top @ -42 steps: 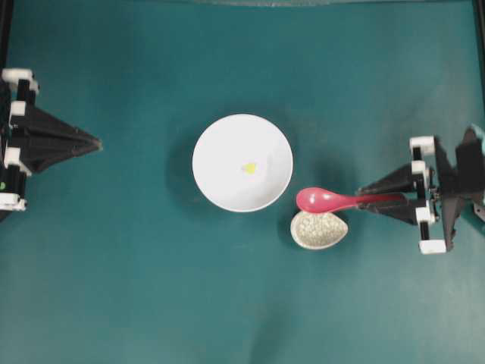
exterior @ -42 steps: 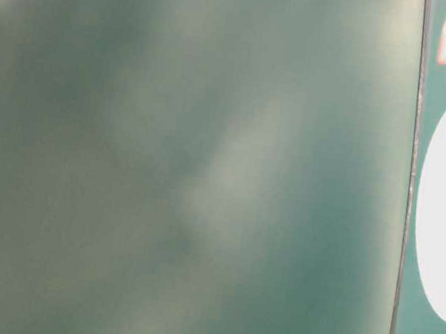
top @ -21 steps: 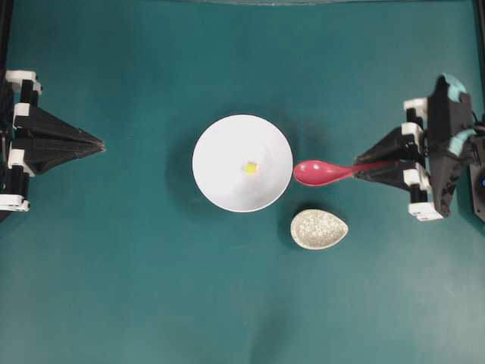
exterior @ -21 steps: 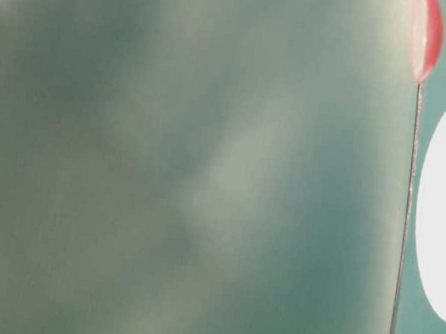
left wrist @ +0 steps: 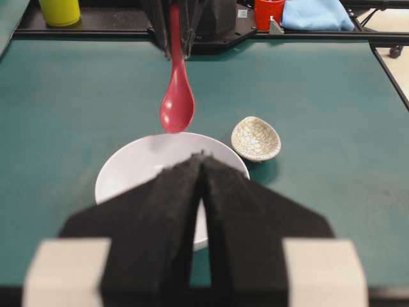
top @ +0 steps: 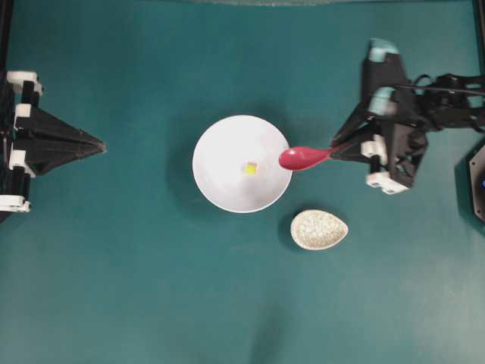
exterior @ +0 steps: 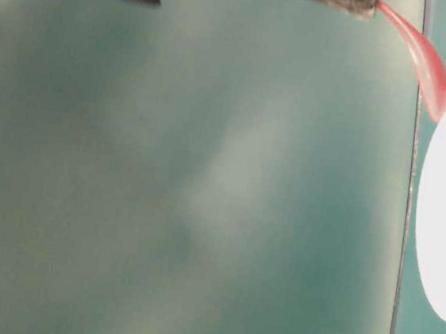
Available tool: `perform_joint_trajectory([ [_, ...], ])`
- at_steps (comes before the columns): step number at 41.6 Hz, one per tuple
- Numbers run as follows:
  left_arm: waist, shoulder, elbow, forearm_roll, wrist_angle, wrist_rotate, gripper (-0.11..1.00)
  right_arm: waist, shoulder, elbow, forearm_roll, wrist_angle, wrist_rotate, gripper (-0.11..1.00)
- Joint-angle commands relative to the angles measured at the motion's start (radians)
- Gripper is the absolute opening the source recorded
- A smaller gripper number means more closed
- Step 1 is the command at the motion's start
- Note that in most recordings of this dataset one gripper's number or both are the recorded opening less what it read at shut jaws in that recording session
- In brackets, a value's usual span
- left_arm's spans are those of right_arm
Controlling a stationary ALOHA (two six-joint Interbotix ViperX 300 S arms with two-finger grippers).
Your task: Scoop the yellow hexagonal prism block from the bowl with a spoon using the right arm.
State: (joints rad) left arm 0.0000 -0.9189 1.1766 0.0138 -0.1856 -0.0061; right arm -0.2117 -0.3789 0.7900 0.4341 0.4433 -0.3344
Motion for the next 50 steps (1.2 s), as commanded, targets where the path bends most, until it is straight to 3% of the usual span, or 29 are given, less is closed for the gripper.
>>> perform_joint_trajectory([
  [1,-0.002,0.009,-0.025,0.002,-0.011,0.002,0.03,-0.018,0.038,-0.095,-0.008,0.086,0.005,0.24],
  [12,-0.002,0.011,-0.025,0.002,-0.012,0.0,0.03,-0.055,0.153,-0.281,-0.017,0.328,0.011,0.23],
  [20,-0.002,0.011,-0.025,0.002,-0.012,0.002,0.03,-0.061,0.229,-0.371,-0.021,0.437,0.011,0.23],
  [26,-0.002,0.011,-0.025,0.002,-0.012,0.002,0.03,-0.061,0.273,-0.426,-0.055,0.506,0.012,0.24],
  [38,-0.002,0.011,-0.025,0.003,-0.012,0.002,0.03,-0.061,0.321,-0.494,-0.137,0.561,0.072,0.24],
  [50,-0.002,0.011,-0.025,0.003,-0.014,0.002,0.03,-0.061,0.327,-0.502,-0.147,0.571,0.08,0.23],
])
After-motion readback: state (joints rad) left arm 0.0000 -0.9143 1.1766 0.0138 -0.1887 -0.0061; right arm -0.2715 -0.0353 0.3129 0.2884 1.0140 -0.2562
